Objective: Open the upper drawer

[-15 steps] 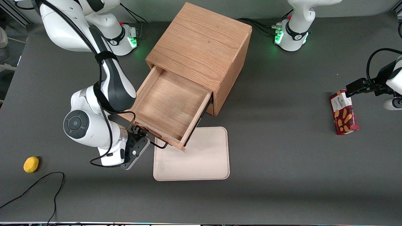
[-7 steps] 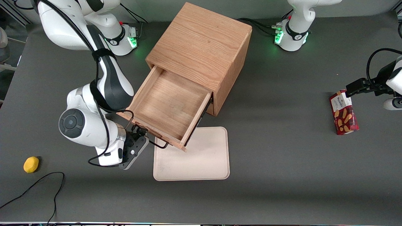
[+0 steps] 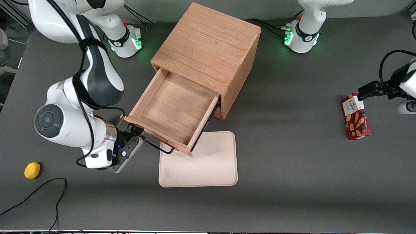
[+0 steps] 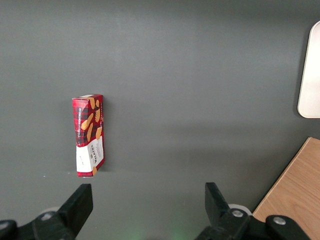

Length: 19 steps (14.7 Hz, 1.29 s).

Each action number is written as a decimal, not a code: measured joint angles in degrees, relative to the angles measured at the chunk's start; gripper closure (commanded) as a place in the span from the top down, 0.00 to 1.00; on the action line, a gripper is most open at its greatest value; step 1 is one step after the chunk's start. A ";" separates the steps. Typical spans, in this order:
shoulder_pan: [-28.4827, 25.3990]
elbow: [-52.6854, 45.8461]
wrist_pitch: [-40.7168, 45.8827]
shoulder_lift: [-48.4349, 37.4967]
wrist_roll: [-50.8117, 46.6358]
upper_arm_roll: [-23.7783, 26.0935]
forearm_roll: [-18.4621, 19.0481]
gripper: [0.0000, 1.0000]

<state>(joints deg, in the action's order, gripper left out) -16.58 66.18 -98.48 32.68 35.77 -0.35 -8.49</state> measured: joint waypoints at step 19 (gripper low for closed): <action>1.55 16.08 11.16 -28.50 -27.62 -3.97 3.70 1.00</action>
<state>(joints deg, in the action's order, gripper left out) -15.03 82.26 -87.32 4.18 8.15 -4.32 -4.79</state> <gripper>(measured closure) 0.000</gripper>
